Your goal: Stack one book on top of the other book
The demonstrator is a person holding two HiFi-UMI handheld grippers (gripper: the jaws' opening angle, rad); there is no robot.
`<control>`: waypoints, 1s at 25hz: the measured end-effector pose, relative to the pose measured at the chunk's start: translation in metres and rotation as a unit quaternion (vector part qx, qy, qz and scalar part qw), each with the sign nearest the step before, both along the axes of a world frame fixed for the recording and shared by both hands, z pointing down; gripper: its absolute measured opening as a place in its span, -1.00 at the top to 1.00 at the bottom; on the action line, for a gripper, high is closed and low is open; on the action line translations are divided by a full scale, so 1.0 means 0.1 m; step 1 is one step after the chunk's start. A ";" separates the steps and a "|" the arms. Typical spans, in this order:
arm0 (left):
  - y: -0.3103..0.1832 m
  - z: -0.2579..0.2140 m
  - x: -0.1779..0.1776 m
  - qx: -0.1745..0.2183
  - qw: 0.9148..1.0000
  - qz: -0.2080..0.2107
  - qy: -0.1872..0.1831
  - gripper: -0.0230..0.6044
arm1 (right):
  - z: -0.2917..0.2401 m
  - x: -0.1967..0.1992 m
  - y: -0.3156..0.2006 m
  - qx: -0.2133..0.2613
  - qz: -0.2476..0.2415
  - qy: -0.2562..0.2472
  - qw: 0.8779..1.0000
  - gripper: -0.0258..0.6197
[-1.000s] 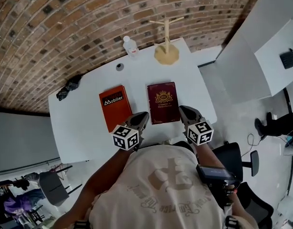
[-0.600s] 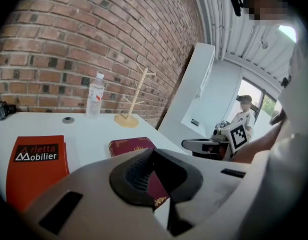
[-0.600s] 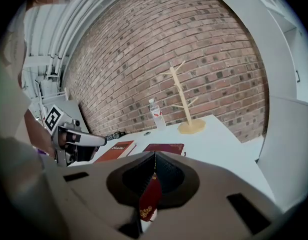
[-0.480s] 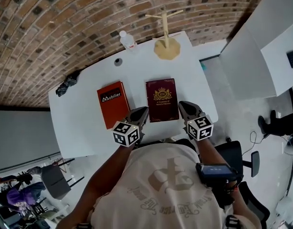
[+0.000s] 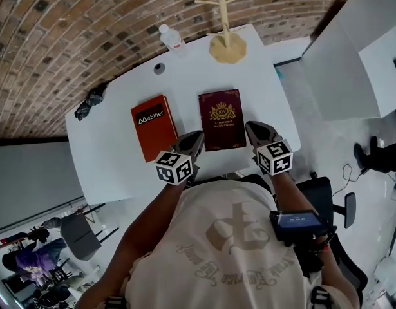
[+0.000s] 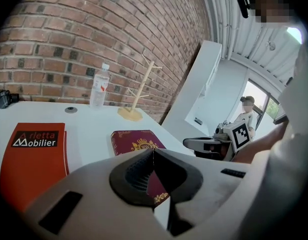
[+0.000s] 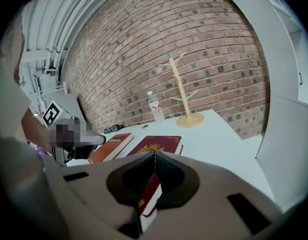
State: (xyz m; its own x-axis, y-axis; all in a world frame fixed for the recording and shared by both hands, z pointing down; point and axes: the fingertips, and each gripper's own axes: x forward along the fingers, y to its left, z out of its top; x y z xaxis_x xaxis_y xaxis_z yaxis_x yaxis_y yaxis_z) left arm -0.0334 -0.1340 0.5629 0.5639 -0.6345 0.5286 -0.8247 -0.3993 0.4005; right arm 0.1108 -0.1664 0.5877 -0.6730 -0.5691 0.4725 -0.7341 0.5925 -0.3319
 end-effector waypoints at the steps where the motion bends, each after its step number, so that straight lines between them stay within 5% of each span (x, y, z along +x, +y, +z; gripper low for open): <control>1: 0.01 0.02 -0.02 -0.003 1.000 -0.001 -0.001 0.86 | 0.02 -0.01 0.00 -0.002 0.000 0.001 1.000 0.85; 16: 0.03 0.24 -0.06 -0.052 0.999 -0.012 -0.006 0.85 | 0.44 -0.16 -0.05 -0.021 -0.043 0.093 0.995 0.85; 19: 0.05 0.25 -0.09 -0.063 0.998 -0.010 -0.007 0.49 | 0.51 -0.17 -0.05 -0.029 -0.049 0.108 0.993 0.85; 25: 0.10 0.32 -0.05 -0.100 0.995 -0.001 0.021 0.12 | 0.54 -0.17 -0.04 -0.028 -0.058 0.129 0.990 0.85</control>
State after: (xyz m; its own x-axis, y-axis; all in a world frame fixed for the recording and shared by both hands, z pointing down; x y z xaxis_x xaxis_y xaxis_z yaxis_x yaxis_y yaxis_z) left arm -0.0382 -0.1240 0.5949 0.5862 -0.5207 0.6207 -0.8069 -0.3064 0.5050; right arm 0.0937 -0.1703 0.6419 -0.5847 -0.4627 0.6664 -0.7269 0.6636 -0.1771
